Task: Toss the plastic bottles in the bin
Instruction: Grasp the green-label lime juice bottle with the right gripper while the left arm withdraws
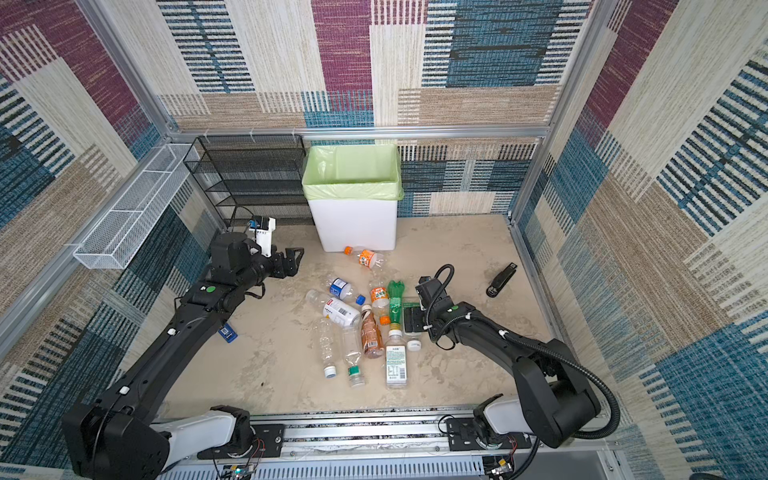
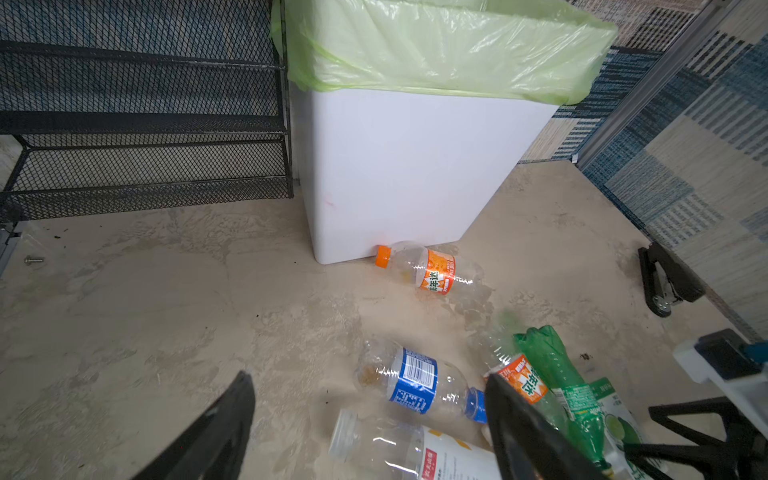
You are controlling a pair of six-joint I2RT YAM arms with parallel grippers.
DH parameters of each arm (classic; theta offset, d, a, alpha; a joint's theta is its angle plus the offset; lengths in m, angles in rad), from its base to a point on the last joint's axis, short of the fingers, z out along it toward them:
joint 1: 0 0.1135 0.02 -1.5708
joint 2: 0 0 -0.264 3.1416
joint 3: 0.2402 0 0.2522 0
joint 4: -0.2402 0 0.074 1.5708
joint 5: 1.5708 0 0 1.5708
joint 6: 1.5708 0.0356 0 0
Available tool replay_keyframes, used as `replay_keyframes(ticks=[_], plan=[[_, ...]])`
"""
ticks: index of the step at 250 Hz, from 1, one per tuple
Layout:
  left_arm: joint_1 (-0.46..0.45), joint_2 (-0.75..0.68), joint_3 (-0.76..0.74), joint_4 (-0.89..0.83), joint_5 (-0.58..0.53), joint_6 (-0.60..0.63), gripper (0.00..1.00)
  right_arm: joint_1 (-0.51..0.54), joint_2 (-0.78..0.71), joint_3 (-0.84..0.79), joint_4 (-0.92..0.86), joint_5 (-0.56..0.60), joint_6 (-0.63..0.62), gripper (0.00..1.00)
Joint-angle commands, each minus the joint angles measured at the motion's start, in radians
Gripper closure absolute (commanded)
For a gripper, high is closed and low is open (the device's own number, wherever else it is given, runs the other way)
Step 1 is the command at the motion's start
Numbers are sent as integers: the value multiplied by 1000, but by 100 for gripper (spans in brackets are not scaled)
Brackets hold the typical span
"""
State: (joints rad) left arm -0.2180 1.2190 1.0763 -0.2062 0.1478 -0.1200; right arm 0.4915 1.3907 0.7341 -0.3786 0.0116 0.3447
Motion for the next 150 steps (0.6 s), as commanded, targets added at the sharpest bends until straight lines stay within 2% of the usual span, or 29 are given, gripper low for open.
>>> replay_keyframes(ticks=[1,88,150], plan=[[2,-5,-9,24,27,-2,14,4,34,18,33,36,16,10],[11,-1,-10,25,34,-4,14,4,79,15,53,116,28,11],[13,7,-10,28,49,-9,14,4,72,1,64,126,42,12]])
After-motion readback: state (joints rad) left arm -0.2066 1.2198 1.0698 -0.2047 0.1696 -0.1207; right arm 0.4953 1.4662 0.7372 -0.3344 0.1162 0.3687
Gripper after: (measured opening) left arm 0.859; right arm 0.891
